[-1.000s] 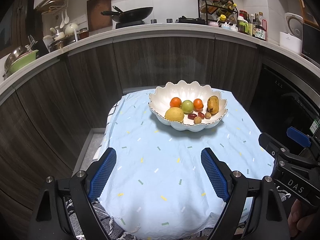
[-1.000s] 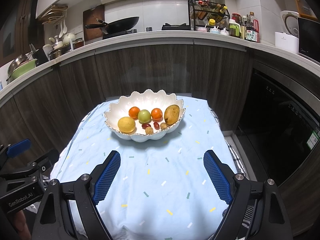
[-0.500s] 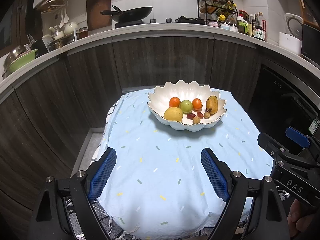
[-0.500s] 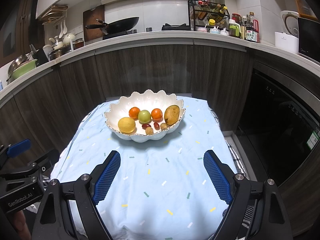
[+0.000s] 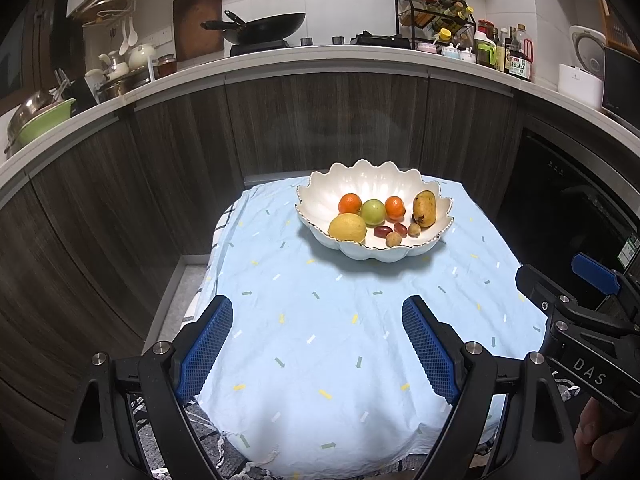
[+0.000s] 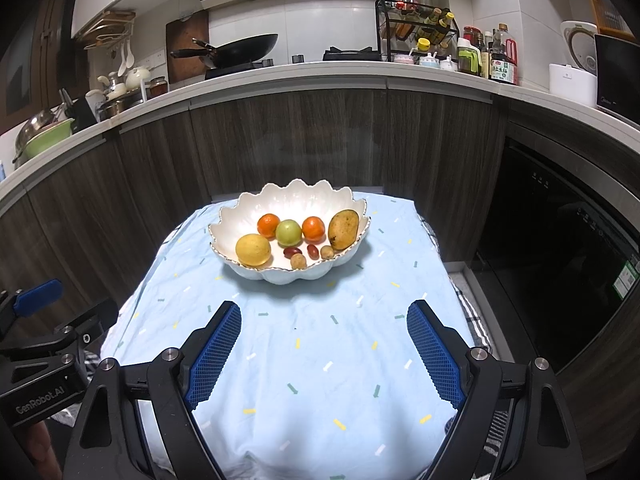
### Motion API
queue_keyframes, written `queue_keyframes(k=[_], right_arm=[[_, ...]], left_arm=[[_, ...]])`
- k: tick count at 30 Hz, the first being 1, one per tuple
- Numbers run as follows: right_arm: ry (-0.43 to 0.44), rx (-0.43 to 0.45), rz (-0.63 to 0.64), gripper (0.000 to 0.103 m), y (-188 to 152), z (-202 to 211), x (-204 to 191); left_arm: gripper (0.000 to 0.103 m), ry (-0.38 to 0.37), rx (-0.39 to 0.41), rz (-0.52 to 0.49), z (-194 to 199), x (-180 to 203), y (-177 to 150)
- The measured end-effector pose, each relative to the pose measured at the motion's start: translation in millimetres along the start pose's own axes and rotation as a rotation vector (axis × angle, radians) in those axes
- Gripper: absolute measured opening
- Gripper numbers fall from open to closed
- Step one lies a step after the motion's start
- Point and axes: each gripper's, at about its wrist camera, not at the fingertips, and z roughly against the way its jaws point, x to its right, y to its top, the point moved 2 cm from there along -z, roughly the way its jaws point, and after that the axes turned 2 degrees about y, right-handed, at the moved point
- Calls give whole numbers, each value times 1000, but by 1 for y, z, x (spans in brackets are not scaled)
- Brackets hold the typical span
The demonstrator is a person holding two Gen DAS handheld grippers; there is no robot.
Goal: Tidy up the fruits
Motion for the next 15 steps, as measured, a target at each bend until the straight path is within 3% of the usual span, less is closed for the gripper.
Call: queue_keyframes(k=[15], right_arm=[[1, 2, -1, 86, 0, 0, 0]], left_arm=[[87, 2, -3, 8, -1, 0, -1]])
